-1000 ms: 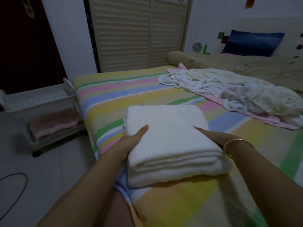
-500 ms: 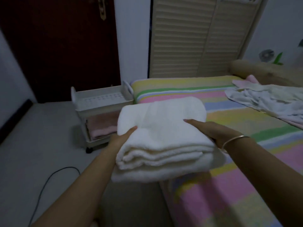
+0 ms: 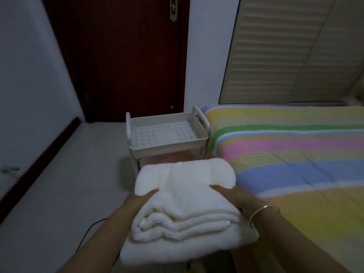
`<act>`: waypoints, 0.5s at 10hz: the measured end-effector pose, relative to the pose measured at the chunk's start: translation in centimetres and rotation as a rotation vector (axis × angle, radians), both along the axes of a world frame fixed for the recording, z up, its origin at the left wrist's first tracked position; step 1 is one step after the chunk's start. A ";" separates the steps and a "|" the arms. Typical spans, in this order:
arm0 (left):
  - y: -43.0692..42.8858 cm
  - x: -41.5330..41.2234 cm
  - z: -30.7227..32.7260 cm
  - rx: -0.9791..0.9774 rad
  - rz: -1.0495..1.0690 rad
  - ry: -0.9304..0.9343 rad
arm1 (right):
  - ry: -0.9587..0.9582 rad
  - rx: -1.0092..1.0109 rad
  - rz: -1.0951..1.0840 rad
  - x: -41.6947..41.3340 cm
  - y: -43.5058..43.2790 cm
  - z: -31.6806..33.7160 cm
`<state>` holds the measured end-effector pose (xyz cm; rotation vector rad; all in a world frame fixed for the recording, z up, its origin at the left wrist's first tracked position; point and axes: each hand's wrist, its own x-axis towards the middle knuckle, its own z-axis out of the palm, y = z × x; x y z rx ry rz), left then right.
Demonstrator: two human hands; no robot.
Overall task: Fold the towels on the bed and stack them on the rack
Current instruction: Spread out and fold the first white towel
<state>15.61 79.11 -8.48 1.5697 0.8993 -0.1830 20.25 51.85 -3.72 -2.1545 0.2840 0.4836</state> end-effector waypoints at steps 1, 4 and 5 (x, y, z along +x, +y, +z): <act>1.1 3.3 -4.4 0.074 0.033 0.053 | 0.038 0.034 -0.037 3.9 1.9 -5.3; 3.1 14.0 -12.6 0.043 0.130 -0.099 | -0.181 0.198 -0.012 14.8 4.7 -14.2; 3.8 17.4 -14.4 0.073 0.163 -0.138 | -0.207 0.199 0.046 18.6 5.4 -15.9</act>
